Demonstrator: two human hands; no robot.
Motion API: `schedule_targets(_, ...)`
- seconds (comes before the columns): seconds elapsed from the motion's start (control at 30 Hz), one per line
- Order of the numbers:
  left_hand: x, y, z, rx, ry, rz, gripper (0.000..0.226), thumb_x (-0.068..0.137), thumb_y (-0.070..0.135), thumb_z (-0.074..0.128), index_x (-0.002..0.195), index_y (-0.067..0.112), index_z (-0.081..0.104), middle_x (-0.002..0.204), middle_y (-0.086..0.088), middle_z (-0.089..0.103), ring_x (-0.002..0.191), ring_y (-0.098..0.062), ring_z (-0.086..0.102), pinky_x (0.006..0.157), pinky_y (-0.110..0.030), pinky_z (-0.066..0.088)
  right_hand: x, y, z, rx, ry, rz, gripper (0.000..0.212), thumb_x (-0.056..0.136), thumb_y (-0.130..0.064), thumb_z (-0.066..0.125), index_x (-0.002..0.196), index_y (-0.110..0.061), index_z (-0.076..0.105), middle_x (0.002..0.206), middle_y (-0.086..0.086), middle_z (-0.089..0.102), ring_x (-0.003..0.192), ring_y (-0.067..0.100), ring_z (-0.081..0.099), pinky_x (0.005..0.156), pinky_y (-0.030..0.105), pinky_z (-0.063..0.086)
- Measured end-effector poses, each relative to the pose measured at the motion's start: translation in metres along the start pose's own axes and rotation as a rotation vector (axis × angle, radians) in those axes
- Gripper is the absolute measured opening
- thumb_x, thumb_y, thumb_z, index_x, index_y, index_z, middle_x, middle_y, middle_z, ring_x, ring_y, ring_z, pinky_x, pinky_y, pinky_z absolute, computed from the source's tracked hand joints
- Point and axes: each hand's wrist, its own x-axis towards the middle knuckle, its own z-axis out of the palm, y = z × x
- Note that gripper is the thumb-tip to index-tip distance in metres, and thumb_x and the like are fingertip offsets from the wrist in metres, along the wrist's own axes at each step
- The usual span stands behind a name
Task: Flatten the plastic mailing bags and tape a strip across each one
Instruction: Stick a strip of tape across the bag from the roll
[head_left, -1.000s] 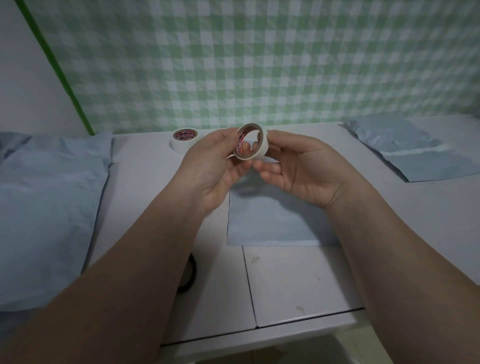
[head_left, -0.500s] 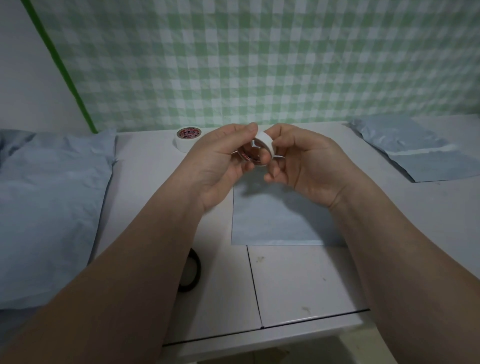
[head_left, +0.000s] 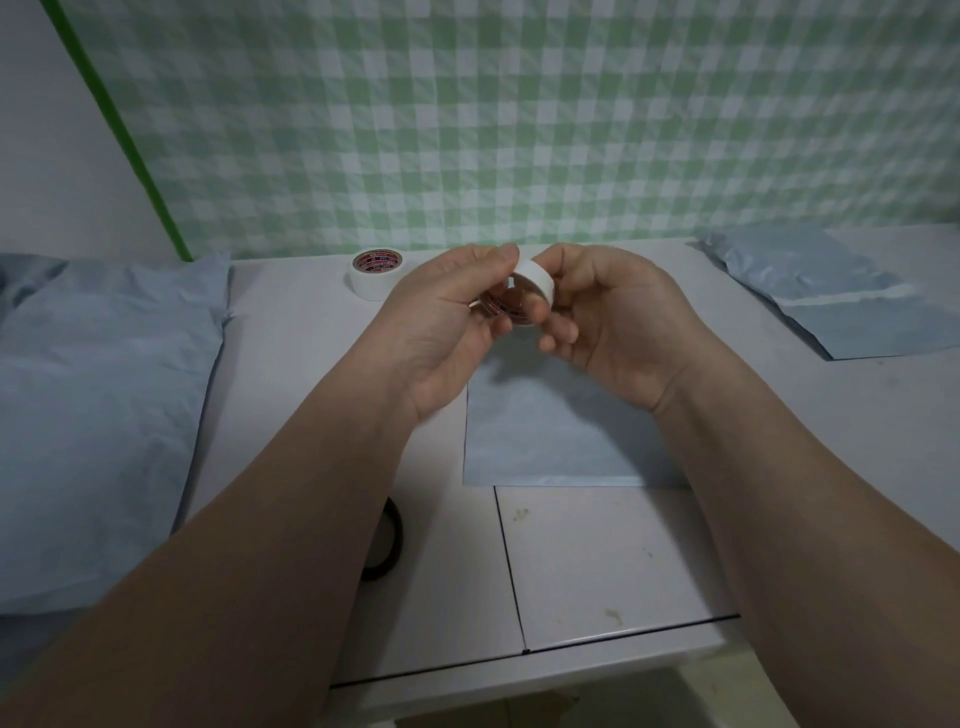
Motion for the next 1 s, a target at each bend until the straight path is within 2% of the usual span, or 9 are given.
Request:
schedule_targets(0.1, 0.0002, 0.0003, -0.0010, -0.004, 0.002, -0.006, 0.014, 0.096, 0.015, 0.048, 0.087, 0.004, 0.052, 0.064, -0.010, 0.062, 0.062, -0.017, 0.059, 0.060, -0.024, 0.038, 0.0000, -0.0004, 0.0001, 0.015, -0.011, 0.004, 0.025, 0.090, -0.011, 0.037, 0.081, -0.007, 0.059, 0.063, 0.005, 0.051, 0.046, 0.009, 0.039, 0.051, 0.021, 0.045)
schedule_targets(0.3, -0.0001, 0.0001, -0.0002, -0.018, 0.012, -0.012, 0.015, 0.095, 0.014, 0.049, 0.086, 0.004, 0.054, 0.064, -0.010, 0.061, 0.062, -0.017, 0.058, 0.060, -0.023, 0.038, -0.0006, -0.0009, 0.0014, -0.006, 0.000, 0.000, 0.030, 0.087, -0.004, 0.034, 0.075, -0.008, 0.061, 0.062, 0.004, 0.053, 0.046, 0.008, 0.039, 0.051, 0.020, 0.045)
schedule_targets(0.5, 0.0001, 0.0004, 0.0000, -0.042, 0.050, -0.028, 0.018, 0.096, 0.018, 0.049, 0.102, 0.000, 0.051, 0.065, -0.010, 0.062, 0.061, -0.017, 0.059, 0.058, -0.022, 0.040, -0.0001, 0.0003, 0.0027, -0.051, 0.038, -0.021, 0.023, 0.090, -0.007, 0.036, 0.093, -0.003, 0.059, 0.064, 0.003, 0.051, 0.047, 0.008, 0.038, 0.051, 0.021, 0.043)
schedule_targets(0.6, -0.0011, -0.0001, 0.0019, -0.023, 0.061, -0.034, 0.017, 0.096, 0.017, 0.049, 0.103, 0.001, 0.051, 0.065, -0.010, 0.062, 0.061, -0.017, 0.059, 0.058, -0.022, 0.040, 0.0000, -0.0001, 0.0037, -0.098, 0.072, -0.027, 0.025, 0.086, -0.004, 0.034, 0.085, -0.004, 0.059, 0.063, 0.004, 0.051, 0.047, 0.009, 0.037, 0.049, 0.021, 0.042)
schedule_targets(0.7, -0.0022, -0.0006, 0.0037, 0.002, 0.066, -0.037, 0.018, 0.097, 0.016, 0.048, 0.089, 0.001, 0.056, 0.064, -0.009, 0.062, 0.061, -0.016, 0.058, 0.059, -0.022, 0.040, -0.0005, -0.0003, 0.0041, -0.114, 0.102, -0.029, 0.027, 0.083, -0.001, 0.034, 0.075, -0.008, 0.059, 0.060, 0.004, 0.051, 0.046, 0.008, 0.037, 0.048, 0.021, 0.041)
schedule_targets(0.77, -0.0026, -0.0004, 0.0052, -0.009, 0.078, -0.040, 0.018, 0.097, 0.016, 0.048, 0.092, 0.000, 0.056, 0.065, -0.009, 0.061, 0.061, -0.016, 0.058, 0.059, -0.022, 0.040, 0.0000, 0.0006, 0.0046, -0.130, 0.119, -0.029, 0.027, 0.081, 0.003, 0.035, 0.076, -0.008, 0.059, 0.060, 0.003, 0.051, 0.045, 0.007, 0.037, 0.048, 0.020, 0.041)
schedule_targets(0.87, -0.0014, -0.0006, 0.0050, -0.056, 0.110, -0.054, 0.017, 0.097, 0.016, 0.049, 0.102, 0.000, 0.052, 0.068, -0.009, 0.058, 0.060, -0.016, 0.058, 0.056, -0.021, 0.042, 0.0019, 0.0026, 0.0059, -0.144, 0.148, -0.025, 0.031, 0.078, 0.011, 0.034, 0.079, -0.008, 0.059, 0.060, 0.002, 0.051, 0.042, 0.005, 0.036, 0.046, 0.018, 0.040)
schedule_targets(1.0, 0.0010, -0.0005, 0.0024, -0.230, 0.162, -0.110, 0.018, 0.097, 0.017, 0.049, 0.096, 0.000, 0.055, 0.071, -0.006, 0.054, 0.060, -0.012, 0.054, 0.053, -0.019, 0.044, 0.0012, 0.0001, 0.0045, -0.065, 0.080, -0.009, 0.030, 0.082, 0.008, 0.039, 0.097, -0.003, 0.063, 0.075, 0.006, 0.059, 0.051, 0.007, 0.044, 0.052, 0.019, 0.046)
